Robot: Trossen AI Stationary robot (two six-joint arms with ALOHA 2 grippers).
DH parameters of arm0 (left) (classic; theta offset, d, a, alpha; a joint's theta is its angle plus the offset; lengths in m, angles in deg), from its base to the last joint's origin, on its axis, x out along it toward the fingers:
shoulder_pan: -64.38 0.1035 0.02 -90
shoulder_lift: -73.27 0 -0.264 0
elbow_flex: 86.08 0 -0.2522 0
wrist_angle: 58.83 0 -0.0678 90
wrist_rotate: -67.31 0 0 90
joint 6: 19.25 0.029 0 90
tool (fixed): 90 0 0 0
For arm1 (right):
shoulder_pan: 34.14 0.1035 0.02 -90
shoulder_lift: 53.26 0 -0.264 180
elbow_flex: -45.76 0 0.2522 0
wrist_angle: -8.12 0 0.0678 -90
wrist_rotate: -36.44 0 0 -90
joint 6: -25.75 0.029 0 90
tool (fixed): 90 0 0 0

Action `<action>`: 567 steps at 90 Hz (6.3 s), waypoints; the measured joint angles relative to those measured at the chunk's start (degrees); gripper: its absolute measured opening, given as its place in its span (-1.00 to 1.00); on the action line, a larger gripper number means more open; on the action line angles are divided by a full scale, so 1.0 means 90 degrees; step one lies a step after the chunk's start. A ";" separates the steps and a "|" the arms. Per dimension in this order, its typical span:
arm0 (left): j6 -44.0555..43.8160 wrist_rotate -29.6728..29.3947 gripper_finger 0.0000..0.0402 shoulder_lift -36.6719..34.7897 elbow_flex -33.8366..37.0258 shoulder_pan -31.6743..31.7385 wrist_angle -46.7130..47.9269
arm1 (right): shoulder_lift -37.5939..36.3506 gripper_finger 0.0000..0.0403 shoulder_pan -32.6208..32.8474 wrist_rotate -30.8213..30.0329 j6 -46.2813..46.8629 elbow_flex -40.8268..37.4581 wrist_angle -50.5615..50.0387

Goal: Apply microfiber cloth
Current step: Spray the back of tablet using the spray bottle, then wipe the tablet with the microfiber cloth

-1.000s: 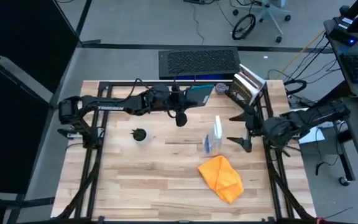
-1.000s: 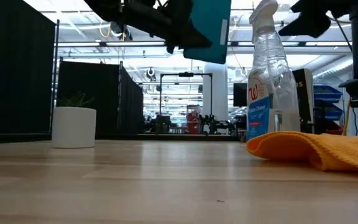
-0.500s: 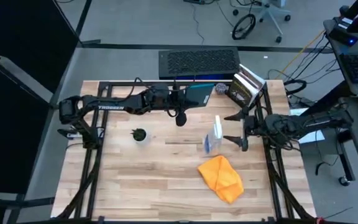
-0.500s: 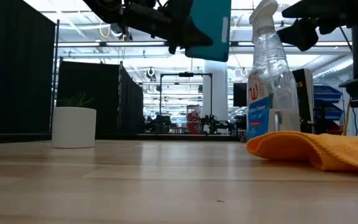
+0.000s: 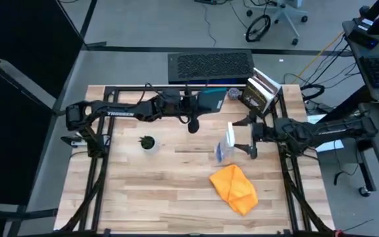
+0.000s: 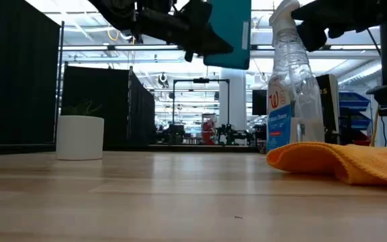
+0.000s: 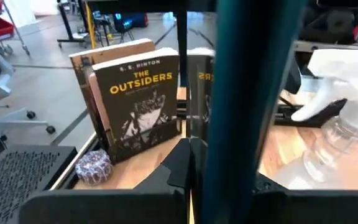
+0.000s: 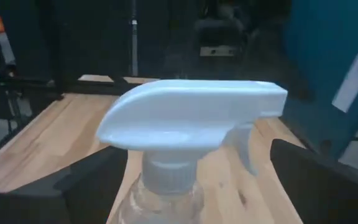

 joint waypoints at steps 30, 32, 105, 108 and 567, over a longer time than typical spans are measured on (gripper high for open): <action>-0.0146 0.0291 -0.93 0.0490 -0.0002 0.0010 -0.1162 | 0.0529 0.87 -0.0011 0.0145 -0.0120 0.0000 0.0709; -0.0145 0.0291 -0.93 0.0535 -0.0002 0.0012 -0.1206 | 0.0567 0.87 -0.0011 0.0145 -0.0134 0.0000 0.0740; 0.0065 0.0687 -0.93 0.2344 -0.1279 -0.0219 -0.0784 | 0.0886 0.87 -0.0009 0.0145 -0.0367 0.0002 0.0965; 0.0070 0.0685 -0.93 0.2344 -0.1279 -0.0218 -0.0822 | 0.0886 0.86 -0.0009 0.0143 -0.0367 0.0002 0.0965; -0.5266 -0.2080 -0.93 0.1287 0.1318 -0.4423 -0.0070 | 0.5559 0.71 0.4696 -0.1708 0.6025 0.1331 -0.1211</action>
